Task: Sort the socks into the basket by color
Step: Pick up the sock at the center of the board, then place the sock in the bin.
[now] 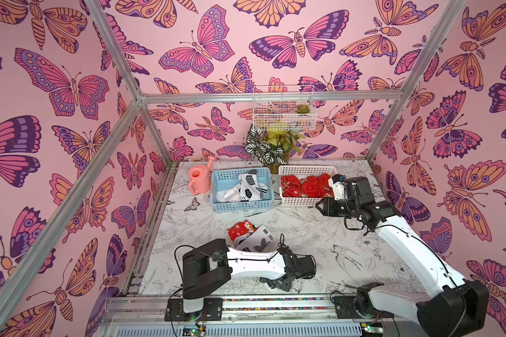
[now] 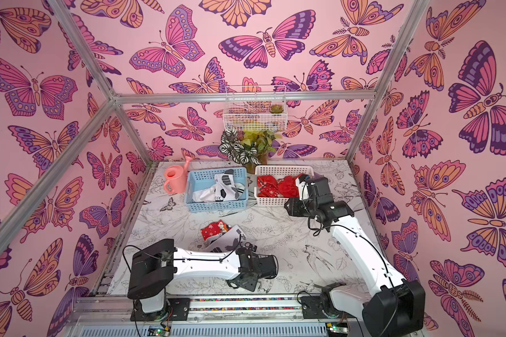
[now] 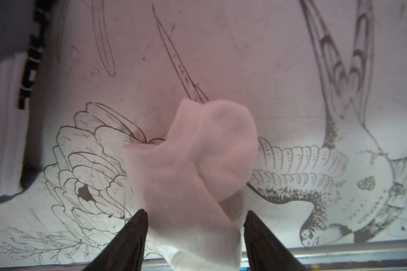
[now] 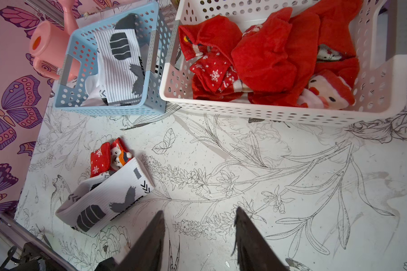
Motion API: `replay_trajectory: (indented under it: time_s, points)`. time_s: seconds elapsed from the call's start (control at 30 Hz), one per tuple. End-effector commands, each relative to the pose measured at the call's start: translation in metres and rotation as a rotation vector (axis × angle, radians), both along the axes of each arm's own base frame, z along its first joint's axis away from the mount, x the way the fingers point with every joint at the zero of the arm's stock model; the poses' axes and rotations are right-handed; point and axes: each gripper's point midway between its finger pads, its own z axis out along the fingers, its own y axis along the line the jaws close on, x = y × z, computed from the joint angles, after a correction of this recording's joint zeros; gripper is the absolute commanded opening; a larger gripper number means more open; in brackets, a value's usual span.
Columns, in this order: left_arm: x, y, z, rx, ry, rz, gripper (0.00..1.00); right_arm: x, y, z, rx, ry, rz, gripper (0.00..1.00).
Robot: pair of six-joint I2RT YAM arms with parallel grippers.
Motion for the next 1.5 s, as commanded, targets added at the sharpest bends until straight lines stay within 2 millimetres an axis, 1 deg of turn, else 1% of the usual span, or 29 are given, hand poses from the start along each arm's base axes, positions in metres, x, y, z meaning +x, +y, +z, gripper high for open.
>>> replay_trajectory:
  time_s: [0.0, 0.1, 0.17, 0.23, 0.37, 0.43, 0.5, 0.6, 0.77, 0.9, 1.0, 1.1, 1.3, 1.47]
  points:
    - [-0.001, 0.007, -0.012, 0.024, 0.020, 0.023, 0.66, -0.001, 0.001, 0.004, 0.000, -0.018, 0.001, 0.50]
    - [-0.001, 0.008, -0.015, 0.023, 0.029, 0.028, 0.63, -0.002, 0.000, 0.004, -0.002, -0.018, 0.000, 0.50]
    - [-0.001, 0.008, -0.016, 0.020, 0.033, 0.029, 0.58, -0.001, 0.000, 0.005, -0.003, -0.019, -0.001, 0.50]
    - [0.000, 0.008, -0.017, 0.018, 0.031, 0.029, 0.51, -0.001, 0.000, 0.006, -0.002, -0.020, -0.003, 0.50]
    - [0.003, 0.007, -0.015, 0.012, 0.025, 0.030, 0.32, 0.000, 0.000, 0.007, 0.000, -0.022, -0.004, 0.50]
    - [0.003, 0.007, -0.013, 0.006, 0.022, 0.029, 0.26, 0.000, 0.000, 0.007, 0.000, -0.022, -0.005, 0.50]
    - [0.005, 0.006, -0.009, -0.006, 0.015, 0.030, 0.22, 0.000, 0.000, 0.006, 0.000, -0.021, -0.006, 0.50]
    - [0.008, 0.002, 0.002, -0.037, -0.001, 0.025, 0.21, 0.001, 0.001, 0.004, -0.002, -0.012, -0.004, 0.50]
    - [0.017, -0.005, 0.032, -0.121, -0.047, 0.018, 0.20, 0.002, 0.001, 0.004, 0.000, -0.012, -0.005, 0.50]
    - [0.029, 0.001, 0.055, -0.186, -0.080, 0.035, 0.19, 0.003, 0.002, 0.004, -0.001, -0.011, -0.004, 0.50]
    - [0.043, 0.009, 0.072, -0.229, -0.113, 0.050, 0.19, 0.003, 0.003, 0.003, 0.004, -0.009, -0.002, 0.50]
    - [0.062, 0.022, 0.087, -0.256, -0.149, 0.074, 0.19, 0.003, 0.003, 0.002, 0.003, -0.007, -0.001, 0.50]
    - [0.111, 0.057, 0.119, -0.270, -0.227, 0.132, 0.19, 0.003, 0.003, -0.004, -0.003, 0.009, 0.008, 0.50]
    - [0.158, 0.082, 0.155, -0.268, -0.307, 0.160, 0.19, 0.003, 0.006, -0.006, 0.006, 0.016, 0.016, 0.50]
